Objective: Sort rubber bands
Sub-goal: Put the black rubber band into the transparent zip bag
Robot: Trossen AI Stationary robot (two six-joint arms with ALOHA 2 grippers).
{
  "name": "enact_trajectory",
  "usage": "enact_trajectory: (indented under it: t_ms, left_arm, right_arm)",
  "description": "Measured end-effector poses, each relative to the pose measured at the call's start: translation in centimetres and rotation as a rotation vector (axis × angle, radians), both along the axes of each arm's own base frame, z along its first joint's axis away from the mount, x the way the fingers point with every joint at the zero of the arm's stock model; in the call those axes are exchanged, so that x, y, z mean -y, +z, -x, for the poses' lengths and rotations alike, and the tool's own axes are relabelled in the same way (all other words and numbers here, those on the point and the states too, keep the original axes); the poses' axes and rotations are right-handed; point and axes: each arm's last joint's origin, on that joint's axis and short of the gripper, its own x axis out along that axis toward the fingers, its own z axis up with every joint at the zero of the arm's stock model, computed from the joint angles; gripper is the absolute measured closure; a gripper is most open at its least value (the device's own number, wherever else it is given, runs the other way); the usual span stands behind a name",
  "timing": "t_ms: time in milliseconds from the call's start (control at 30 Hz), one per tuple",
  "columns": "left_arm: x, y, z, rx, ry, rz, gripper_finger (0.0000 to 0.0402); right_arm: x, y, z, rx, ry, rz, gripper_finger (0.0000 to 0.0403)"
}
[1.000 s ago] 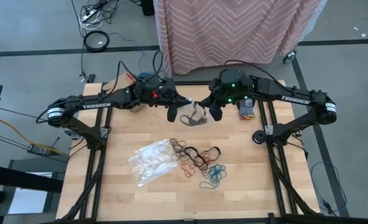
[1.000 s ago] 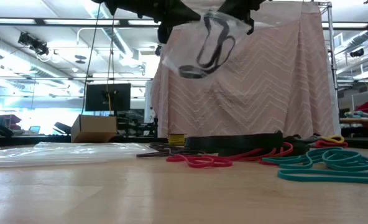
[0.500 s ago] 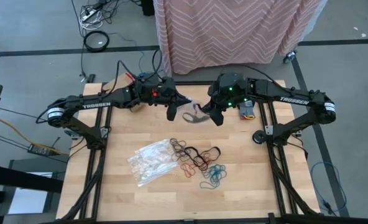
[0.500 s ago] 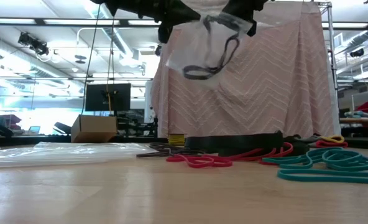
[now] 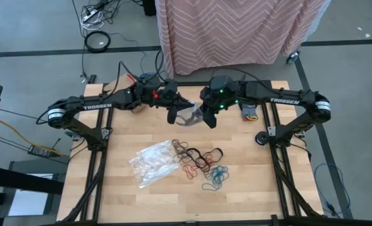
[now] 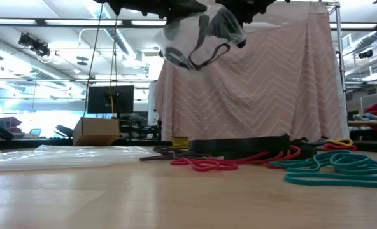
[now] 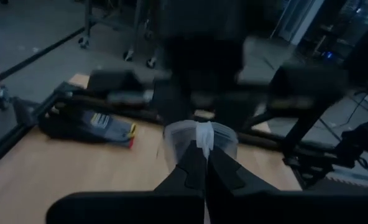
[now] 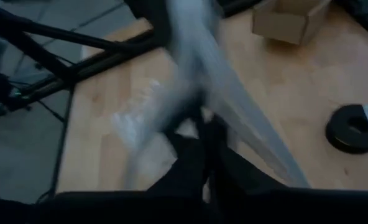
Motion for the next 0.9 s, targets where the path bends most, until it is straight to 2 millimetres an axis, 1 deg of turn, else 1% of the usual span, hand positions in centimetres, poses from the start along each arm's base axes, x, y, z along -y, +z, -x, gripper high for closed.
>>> enact_trajectory:
  t_ms: [133, 300, 433, 533, 633, 767, 900]
  left_arm:
    - [-0.2, -0.5, 0.2, -0.046, 0.002, -0.011, 0.0402]
    - [-0.6, -0.5, 0.3, -0.048, 0.014, -0.031, 0.0402]
    - [-1.1, -0.5, 0.4, -0.049, 0.029, -0.033, 0.0402]
    - [-1.5, -0.5, 0.5, -0.048, 0.027, -0.029, 0.0402]
    - [-1.7, -0.4, 0.9, -0.053, 0.033, -0.031, 0.0402]
    - [-2.4, 0.1, 1.6, -0.045, 0.054, -0.053, 0.0402]
    - [-3.4, 0.7, 2.9, -0.054, 0.1, -0.066, 0.0402]
  right_arm:
    - [-0.2, 0.8, 0.7, 0.027, 0.009, 0.007, 0.0303]
    - [-0.4, 1.9, 1.7, 0.063, 0.01, 0.018, 0.0225]
    - [-0.4, 2.3, 2.2, 0.069, 0.001, 0.02, 0.0184]
    - [-0.4, 2.5, 2.5, 0.073, -0.009, 0.018, 0.0169]
    - [-0.2, 2.9, 3.0, 0.082, -0.03, 0.003, 0.0166]
    - [-0.3, 4.2, 4.2, 0.132, -0.043, 0.006, 0.0176]
    - [-0.7, 5.1, 5.5, 0.154, -0.038, 0.011, 0.019]
